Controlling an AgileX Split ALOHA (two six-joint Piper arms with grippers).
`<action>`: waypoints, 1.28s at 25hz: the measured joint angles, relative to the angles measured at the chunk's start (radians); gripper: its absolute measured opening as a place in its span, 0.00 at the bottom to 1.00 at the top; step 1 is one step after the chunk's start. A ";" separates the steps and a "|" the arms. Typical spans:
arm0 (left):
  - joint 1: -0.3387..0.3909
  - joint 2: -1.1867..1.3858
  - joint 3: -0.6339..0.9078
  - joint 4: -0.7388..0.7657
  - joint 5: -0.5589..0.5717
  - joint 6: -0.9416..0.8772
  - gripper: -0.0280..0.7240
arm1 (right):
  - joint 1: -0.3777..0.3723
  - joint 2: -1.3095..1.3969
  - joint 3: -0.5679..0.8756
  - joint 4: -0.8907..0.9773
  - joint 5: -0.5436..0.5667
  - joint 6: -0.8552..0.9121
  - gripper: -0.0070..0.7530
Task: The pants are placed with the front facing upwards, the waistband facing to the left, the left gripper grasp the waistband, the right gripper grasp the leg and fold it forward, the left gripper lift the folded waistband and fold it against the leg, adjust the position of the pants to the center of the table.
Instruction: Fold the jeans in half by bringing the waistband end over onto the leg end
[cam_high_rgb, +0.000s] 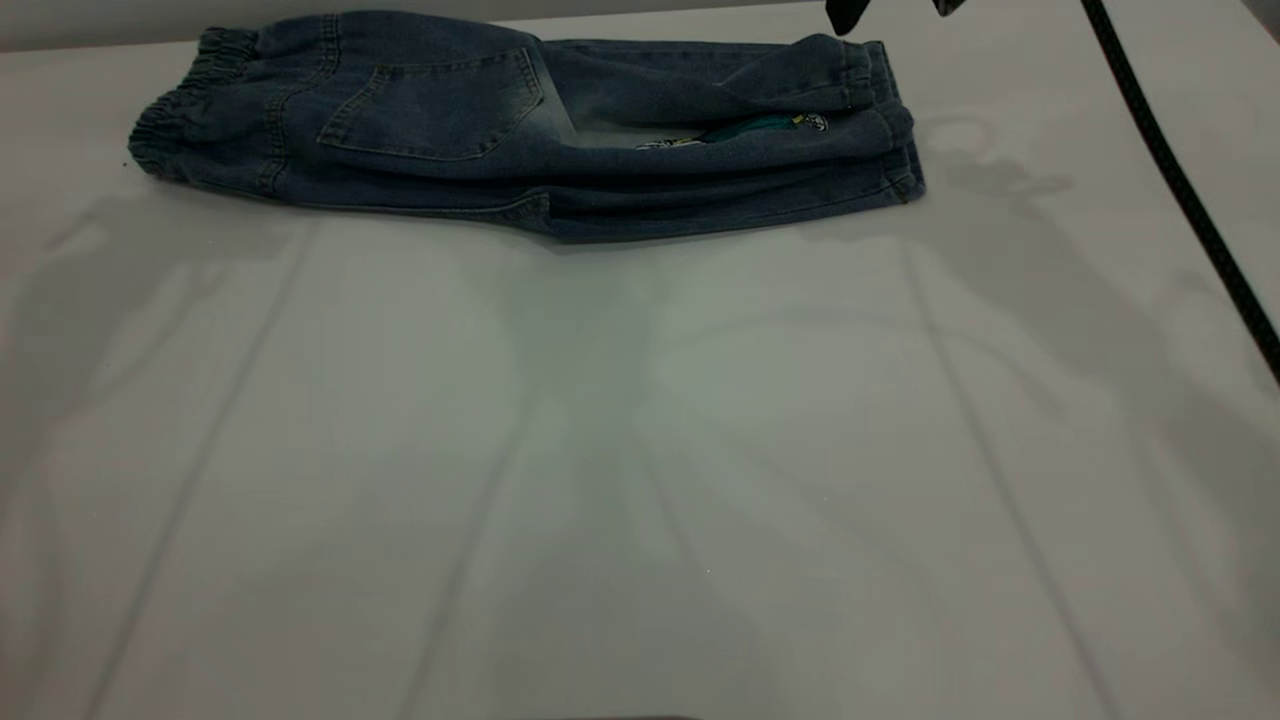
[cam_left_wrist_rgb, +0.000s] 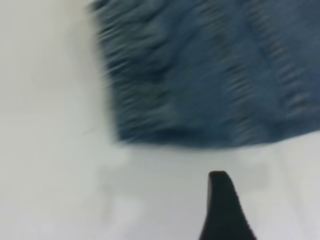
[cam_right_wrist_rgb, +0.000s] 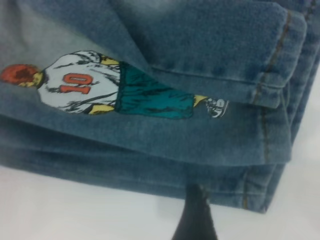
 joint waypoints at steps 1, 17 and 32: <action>0.000 -0.001 -0.012 0.082 0.011 -0.061 0.58 | 0.000 0.000 -0.002 0.011 0.007 -0.006 0.65; 0.039 0.114 -0.034 0.590 -0.099 -0.798 0.58 | 0.118 0.002 -0.005 0.125 -0.049 -0.136 0.65; 0.039 0.349 -0.337 0.036 0.030 -0.239 0.58 | 0.128 0.002 -0.005 0.126 -0.054 -0.138 0.65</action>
